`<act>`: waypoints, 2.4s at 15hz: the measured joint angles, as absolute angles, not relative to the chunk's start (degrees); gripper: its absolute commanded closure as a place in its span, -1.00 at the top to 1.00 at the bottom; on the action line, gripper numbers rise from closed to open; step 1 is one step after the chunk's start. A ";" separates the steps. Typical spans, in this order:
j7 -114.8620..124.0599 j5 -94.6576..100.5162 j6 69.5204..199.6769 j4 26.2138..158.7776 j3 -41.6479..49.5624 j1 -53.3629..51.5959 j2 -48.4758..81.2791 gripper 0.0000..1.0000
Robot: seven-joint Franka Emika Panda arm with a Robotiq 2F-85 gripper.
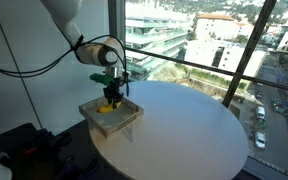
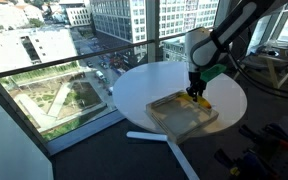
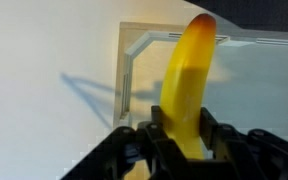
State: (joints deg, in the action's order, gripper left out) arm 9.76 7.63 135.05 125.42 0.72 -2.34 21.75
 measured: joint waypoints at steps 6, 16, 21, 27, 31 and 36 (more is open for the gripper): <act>9.76 7.63 135.05 125.42 0.72 -2.41 22.16 -0.70; 9.76 7.63 138.04 123.89 0.72 -4.41 23.12 -0.70; 9.76 7.63 138.65 121.71 0.72 -5.07 25.32 -0.70; 9.76 7.63 138.65 119.52 0.72 -5.09 28.28 -0.70; 9.76 7.63 138.64 118.62 0.76 -5.09 29.82 -0.70; 9.76 7.63 138.62 117.98 0.84 -5.09 30.90 0.46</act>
